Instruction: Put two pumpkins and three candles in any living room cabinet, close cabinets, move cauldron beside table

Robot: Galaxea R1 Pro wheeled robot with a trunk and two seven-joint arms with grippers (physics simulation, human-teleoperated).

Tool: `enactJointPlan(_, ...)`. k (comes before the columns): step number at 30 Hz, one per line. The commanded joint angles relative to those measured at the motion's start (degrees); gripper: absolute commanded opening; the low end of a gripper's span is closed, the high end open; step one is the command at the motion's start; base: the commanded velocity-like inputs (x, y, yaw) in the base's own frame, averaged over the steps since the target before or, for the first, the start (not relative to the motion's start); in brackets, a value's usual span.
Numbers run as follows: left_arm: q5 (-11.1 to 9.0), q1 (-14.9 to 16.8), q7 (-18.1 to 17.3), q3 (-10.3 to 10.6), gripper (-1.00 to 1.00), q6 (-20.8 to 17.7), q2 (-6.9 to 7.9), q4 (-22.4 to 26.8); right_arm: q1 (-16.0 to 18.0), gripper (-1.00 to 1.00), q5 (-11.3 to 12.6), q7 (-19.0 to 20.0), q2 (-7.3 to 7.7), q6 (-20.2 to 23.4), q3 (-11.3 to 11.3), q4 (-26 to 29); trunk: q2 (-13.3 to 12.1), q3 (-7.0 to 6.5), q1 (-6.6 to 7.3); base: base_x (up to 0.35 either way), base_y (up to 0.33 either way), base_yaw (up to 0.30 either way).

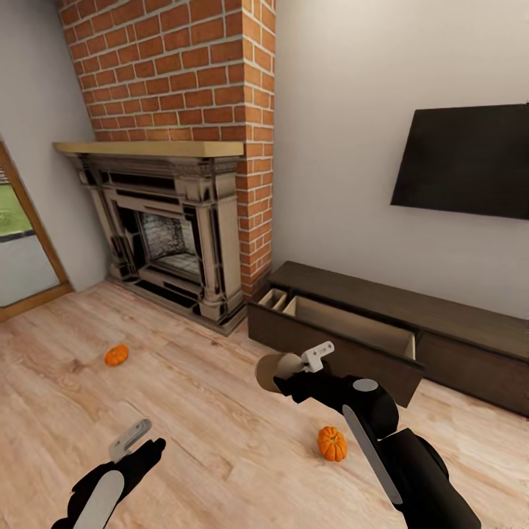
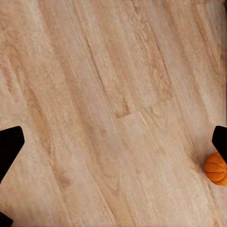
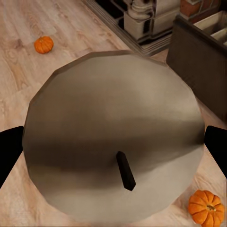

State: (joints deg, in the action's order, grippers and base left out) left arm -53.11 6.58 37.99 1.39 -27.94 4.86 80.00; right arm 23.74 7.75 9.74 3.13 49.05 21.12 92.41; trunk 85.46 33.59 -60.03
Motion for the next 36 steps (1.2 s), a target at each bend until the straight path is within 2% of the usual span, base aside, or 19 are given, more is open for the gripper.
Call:
enactJointPlan(1,-0.45,0.02,0.50,0.11,1.00,-0.01,0.06,0.07,0.06,-1.00,0.42,-0.16,-0.01,0.24,0.06,0.05,0.03,0.06,-0.02,0.254,0.249,-0.261)
enactJointPlan(11,-0.48,0.02,0.43,0.17,1.00,-0.01,0.06,-0.01,0.08,-1.00,0.42,-0.16,0.03,0.24,-0.22,0.05,0.03,0.06,-0.02,0.254,0.250,-0.252)
enactJointPlan(16,-0.44,0.01,-0.65,0.19,1.00,-0.09,0.06,-0.02,0.28,-1.00,0.56,-0.35,-0.54,0.63,-4.70,0.05,0.03,0.06,-0.02,0.254,0.250,-0.028)
enactJointPlan(17,-0.43,0.06,-1.86,0.19,1.00,-0.10,0.06,-0.32,0.49,-1.00,0.51,-0.42,-0.87,0.86,-6.54,0.01,0.03,0.06,-0.02,0.254,0.249,-0.149)
enactJointPlan(20,-0.41,0.08,-3.26,0.18,1.00,-0.10,0.23,-1.05,0.92,-1.00,0.64,-0.44,-0.93,0.95,-6.92,0.00,0.03,0.06,-0.02,0.253,0.250,-0.152)
enactJointPlan(24,-0.41,0.08,-3.27,0.19,1.00,-0.10,0.23,-1.18,1.05,-1.00,0.67,-0.62,-0.93,0.95,-7.47,-0.02,0.03,0.06,-0.02,0.252,0.251,-0.248)
enactJointPlan(29,-0.41,0.07,-3.27,0.12,1.00,-0.10,0.31,-1.84,1.34,-1.00,0.83,-3.26,-0.93,1.03,-9.00,-0.04,0.03,0.06,-0.02,0.252,0.252,-0.262)
enactJointPlan(36,-0.41,0.08,-3.34,0.11,1.00,-0.10,0.32,-2.03,1.39,-1.00,0.81,-4.59,-1.04,1.03,-9.33,-0.18,0.03,0.06,-0.02,0.250,0.253,-0.266)
